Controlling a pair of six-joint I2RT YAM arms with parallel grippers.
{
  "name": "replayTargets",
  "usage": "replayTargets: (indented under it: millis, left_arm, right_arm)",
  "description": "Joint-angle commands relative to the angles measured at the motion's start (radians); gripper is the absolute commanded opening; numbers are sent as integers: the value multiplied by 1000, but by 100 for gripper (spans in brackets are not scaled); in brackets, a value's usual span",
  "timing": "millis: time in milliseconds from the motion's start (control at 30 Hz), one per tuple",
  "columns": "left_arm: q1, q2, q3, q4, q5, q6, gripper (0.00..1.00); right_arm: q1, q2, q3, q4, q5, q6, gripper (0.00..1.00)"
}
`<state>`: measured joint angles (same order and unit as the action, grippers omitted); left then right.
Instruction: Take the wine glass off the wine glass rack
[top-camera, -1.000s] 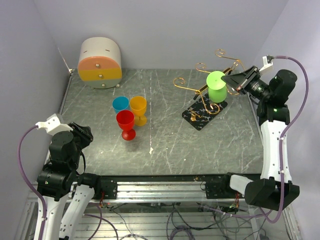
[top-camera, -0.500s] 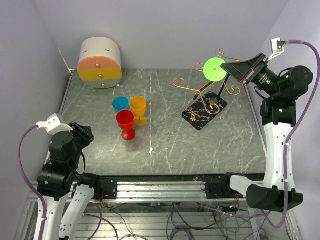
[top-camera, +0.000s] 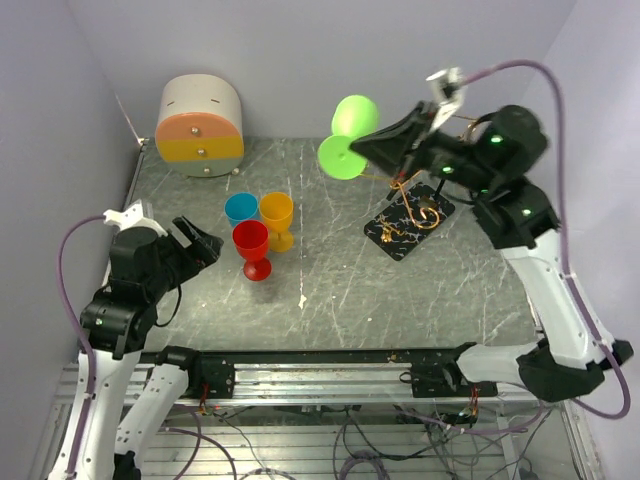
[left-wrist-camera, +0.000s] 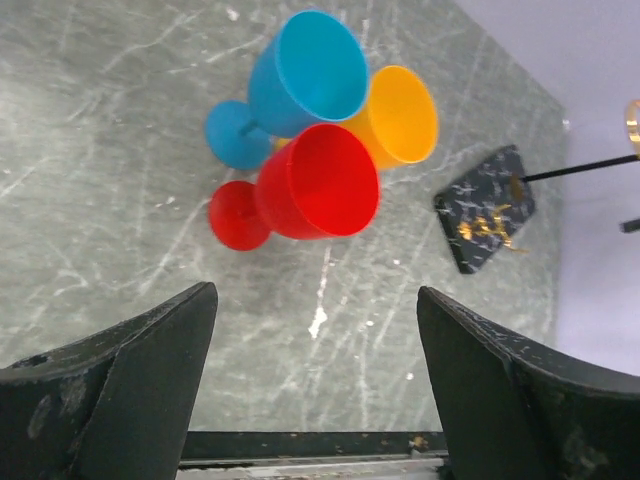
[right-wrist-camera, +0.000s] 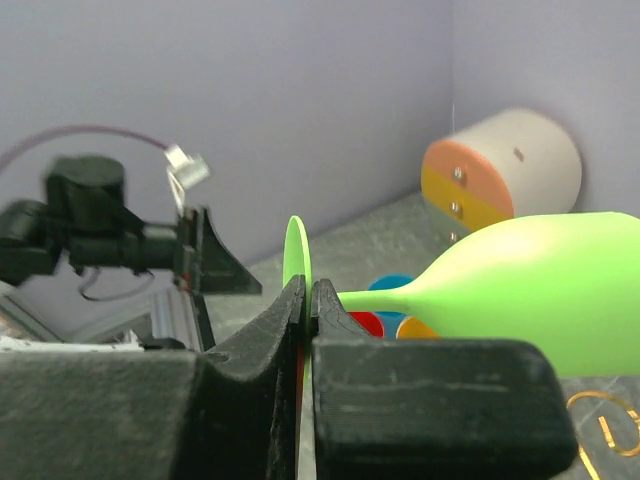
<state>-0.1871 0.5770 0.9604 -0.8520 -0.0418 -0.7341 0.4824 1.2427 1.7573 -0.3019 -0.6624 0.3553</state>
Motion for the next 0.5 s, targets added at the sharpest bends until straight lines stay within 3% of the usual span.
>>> replayTargets:
  millis: [0,233,467]
  left_arm:
    - [-6,7,133,-25,123,-58,92]
    - [-6,-61,170,34,308,-265,91]
    - [-6,-112,33,160,484,-475,90]
  right_arm:
    - [201,41,-17,-144,349,-274,0]
    - [450,0,-237,-15,697,-447,0]
    - [633,-109,-510,219,831,-606,0]
